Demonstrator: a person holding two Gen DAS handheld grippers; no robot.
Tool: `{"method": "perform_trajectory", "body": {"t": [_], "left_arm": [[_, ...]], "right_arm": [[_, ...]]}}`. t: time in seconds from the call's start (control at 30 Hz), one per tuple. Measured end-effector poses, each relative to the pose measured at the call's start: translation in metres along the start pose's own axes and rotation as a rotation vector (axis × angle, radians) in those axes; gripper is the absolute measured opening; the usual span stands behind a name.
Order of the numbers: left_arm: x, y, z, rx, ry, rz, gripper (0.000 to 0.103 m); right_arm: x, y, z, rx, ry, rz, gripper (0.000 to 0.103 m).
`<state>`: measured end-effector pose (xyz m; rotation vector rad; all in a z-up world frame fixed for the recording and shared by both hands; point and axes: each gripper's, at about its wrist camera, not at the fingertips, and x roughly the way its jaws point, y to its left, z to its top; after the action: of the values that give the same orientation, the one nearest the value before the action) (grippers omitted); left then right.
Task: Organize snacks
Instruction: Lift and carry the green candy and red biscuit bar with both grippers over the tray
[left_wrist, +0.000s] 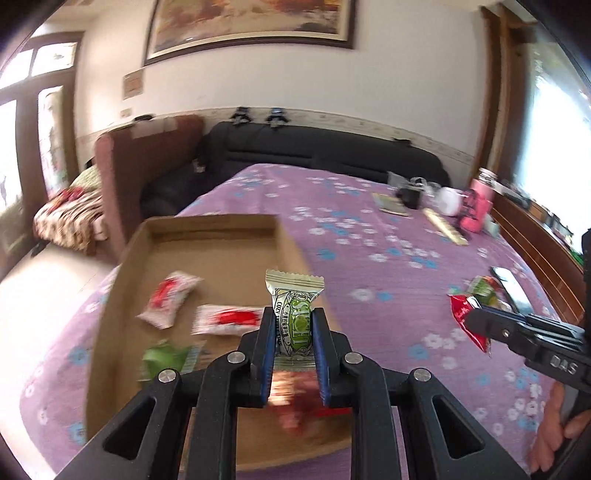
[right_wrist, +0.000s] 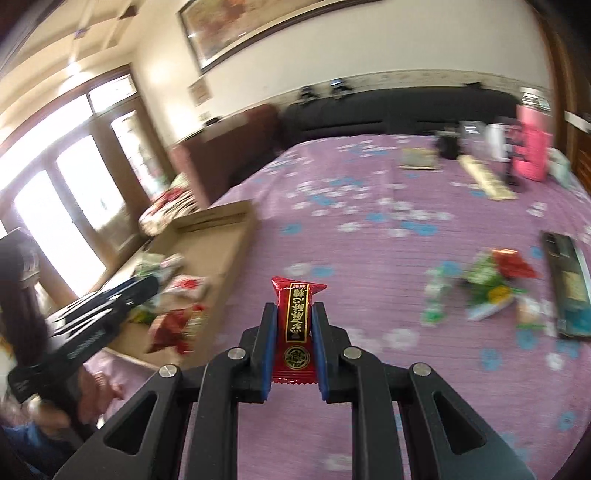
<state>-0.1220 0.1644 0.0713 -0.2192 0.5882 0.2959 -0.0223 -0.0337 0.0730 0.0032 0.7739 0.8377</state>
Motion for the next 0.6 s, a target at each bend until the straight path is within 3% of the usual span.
{"method": "perform_trajectory", "body": {"t": [0.17,0.3,0.6], "left_arm": [[0.004,0.044,-0.009,-0.081,0.034,0.046,0.019],[0.013,0.063,-0.017,-0.12,0.066,0.053,0.019],[0.02,0.072,-0.021,-0.13,0.046,0.04,0.02]], "right_arm": [[0.037,0.05,0.006,-0.036,0.069,0.112,0.018],[0.063,0.084,0.006,-0.066,0.096,0.151,0.018],[0.105,0.103,-0.011,-0.066,0.134,0.178,0.018]]}}
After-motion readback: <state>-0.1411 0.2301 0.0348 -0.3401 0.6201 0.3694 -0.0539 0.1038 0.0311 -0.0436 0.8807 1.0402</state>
